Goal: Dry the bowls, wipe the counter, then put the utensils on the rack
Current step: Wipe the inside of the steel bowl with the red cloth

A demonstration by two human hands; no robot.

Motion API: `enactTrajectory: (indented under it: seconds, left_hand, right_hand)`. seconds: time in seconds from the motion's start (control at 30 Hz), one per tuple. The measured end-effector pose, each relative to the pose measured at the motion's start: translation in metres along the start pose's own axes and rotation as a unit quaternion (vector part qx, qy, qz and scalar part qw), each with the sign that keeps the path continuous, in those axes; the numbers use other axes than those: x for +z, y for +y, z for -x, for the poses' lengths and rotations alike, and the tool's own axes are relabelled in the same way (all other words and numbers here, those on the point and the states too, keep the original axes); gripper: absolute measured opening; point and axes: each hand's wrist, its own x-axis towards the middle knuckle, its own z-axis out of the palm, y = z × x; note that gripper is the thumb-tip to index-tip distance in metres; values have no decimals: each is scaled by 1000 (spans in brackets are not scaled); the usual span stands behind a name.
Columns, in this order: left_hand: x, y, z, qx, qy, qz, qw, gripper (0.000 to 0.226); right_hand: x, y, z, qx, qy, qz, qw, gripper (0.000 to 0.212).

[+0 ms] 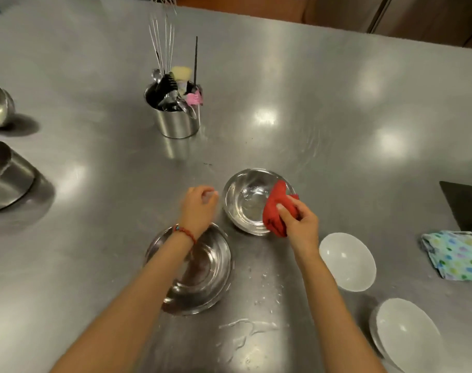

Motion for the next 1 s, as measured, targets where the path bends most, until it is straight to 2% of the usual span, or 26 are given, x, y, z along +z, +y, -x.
enactTrajectory:
  seconds: [0.23, 0.33, 0.43, 0.5, 0.6, 0.67, 0.73, 0.83, 0.87, 1.0]
  left_hand:
    - [45, -5, -44, -89, -62, -16, 994, 24]
    - [59, -14, -53, -100, -80, -17, 992, 25]
    - [68, -18, -60, -78, -103, -37, 991, 24]
    - [73, -19, -61, -59, -91, -38, 993, 33]
    - [80, -17, -55, -58, -44, -5, 997, 41]
    - [83, -18, -52, -58, -38, -8, 998, 41]
    - [83, -19, -53, -58, -55, -15, 997, 38]
    - [83, -19, -56, -54, -82, -19, 995, 35]
    - [84, -18, -55, -54, -82, -22, 995, 36]
    - [85, -16, -57, -52, -67, -26, 996, 34]
  right_hand:
    - [21, 10, -60, -41, -45, 182, 981, 37]
    - [36, 20, -74, -54, -77, 318, 943, 40]
    - [47, 26, -77, -32, -90, 394, 914, 38]
    - [47, 26, -78, -22, -98, 422, 901, 37]
    - [44, 27, -72, -37, -181, 422, 888, 34]
    - [48, 28, -68, -61, -225, 392, 890, 30]
    - [57, 27, -71, -84, -215, 375, 898, 29]
    - [68, 26, -81, -110, -141, 384, 906, 27]
    - [69, 26, -86, -113, -116, 411, 897, 27]
    - [46, 25, -96, -99, -73, 570, 812, 24]
